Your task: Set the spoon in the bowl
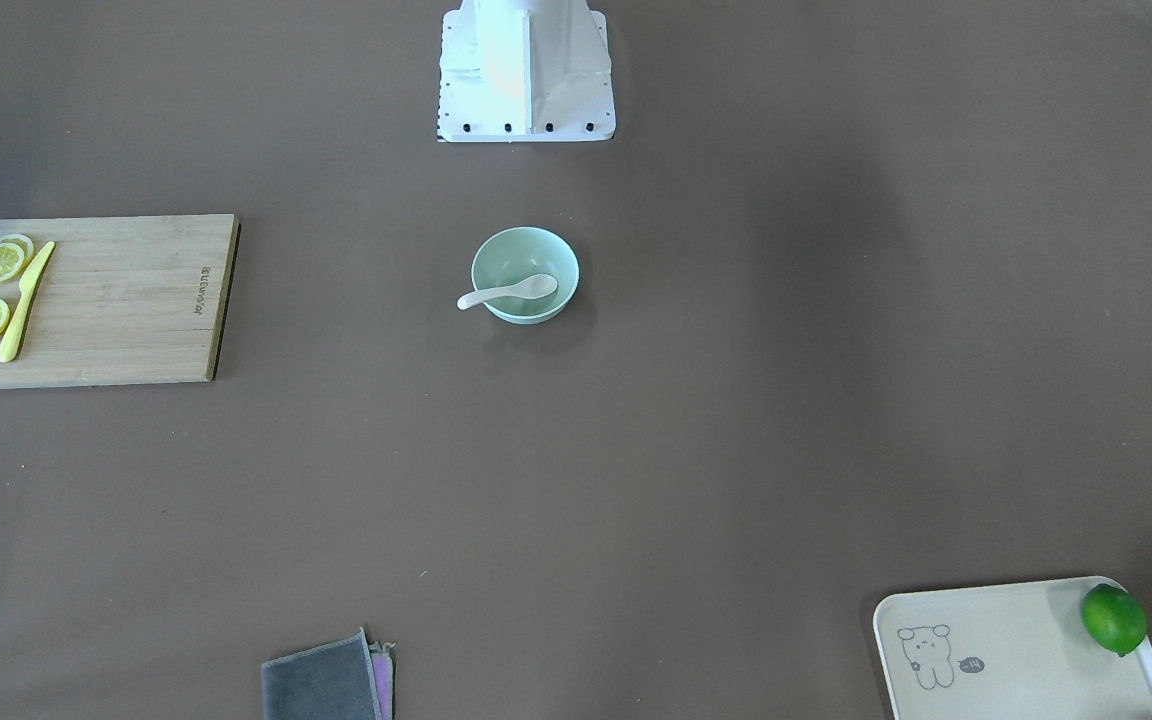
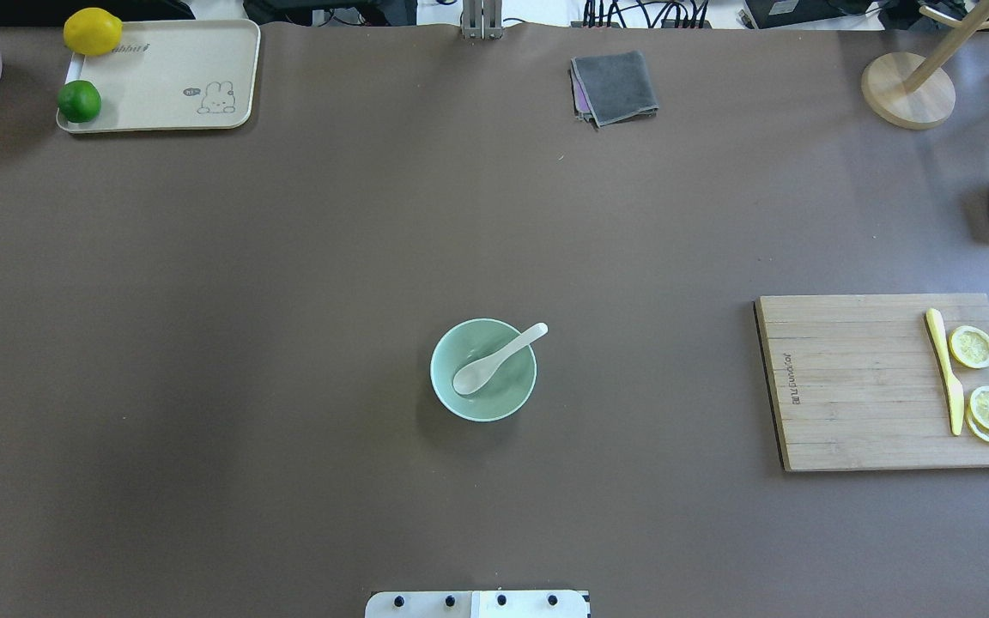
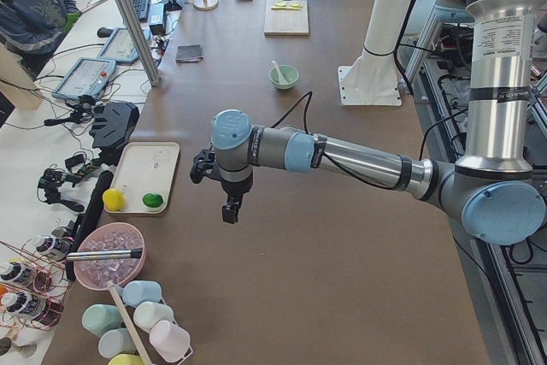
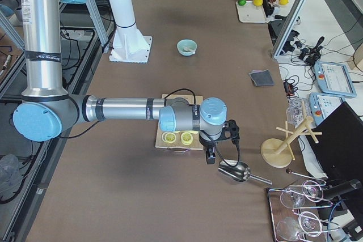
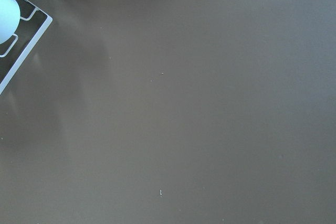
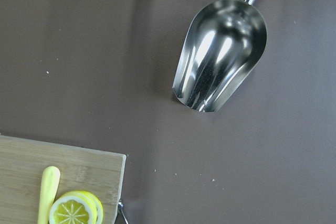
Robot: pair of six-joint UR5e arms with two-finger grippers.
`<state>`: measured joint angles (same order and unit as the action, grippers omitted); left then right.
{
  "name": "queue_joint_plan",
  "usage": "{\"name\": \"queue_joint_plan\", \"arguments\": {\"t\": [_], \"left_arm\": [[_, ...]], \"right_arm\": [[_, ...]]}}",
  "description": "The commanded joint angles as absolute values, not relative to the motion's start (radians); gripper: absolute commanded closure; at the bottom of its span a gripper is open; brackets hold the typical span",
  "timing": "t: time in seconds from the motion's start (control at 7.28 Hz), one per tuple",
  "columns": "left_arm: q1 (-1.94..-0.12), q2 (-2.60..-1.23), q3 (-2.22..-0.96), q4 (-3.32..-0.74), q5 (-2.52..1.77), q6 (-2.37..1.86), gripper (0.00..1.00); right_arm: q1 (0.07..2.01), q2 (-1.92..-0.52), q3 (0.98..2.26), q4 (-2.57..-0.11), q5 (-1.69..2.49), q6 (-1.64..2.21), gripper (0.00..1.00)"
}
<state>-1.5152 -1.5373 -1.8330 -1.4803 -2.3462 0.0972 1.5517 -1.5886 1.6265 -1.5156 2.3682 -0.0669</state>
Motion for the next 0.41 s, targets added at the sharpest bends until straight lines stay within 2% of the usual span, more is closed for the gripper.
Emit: {"name": "queue_joint_plan", "arguments": {"t": [0.0, 0.27], "left_arm": [[-1.517, -1.539, -1.844, -1.482, -2.350, 0.107, 0.02], [-1.516, -1.540, -1.907, -1.496, -2.342, 0.106, 0.02]], "right_arm": [[1.551, -1.589, 1.626, -1.516, 2.370, -0.067, 0.00], [1.552, -1.588, 1.629, -1.516, 2.368, -0.066, 0.00]]}}
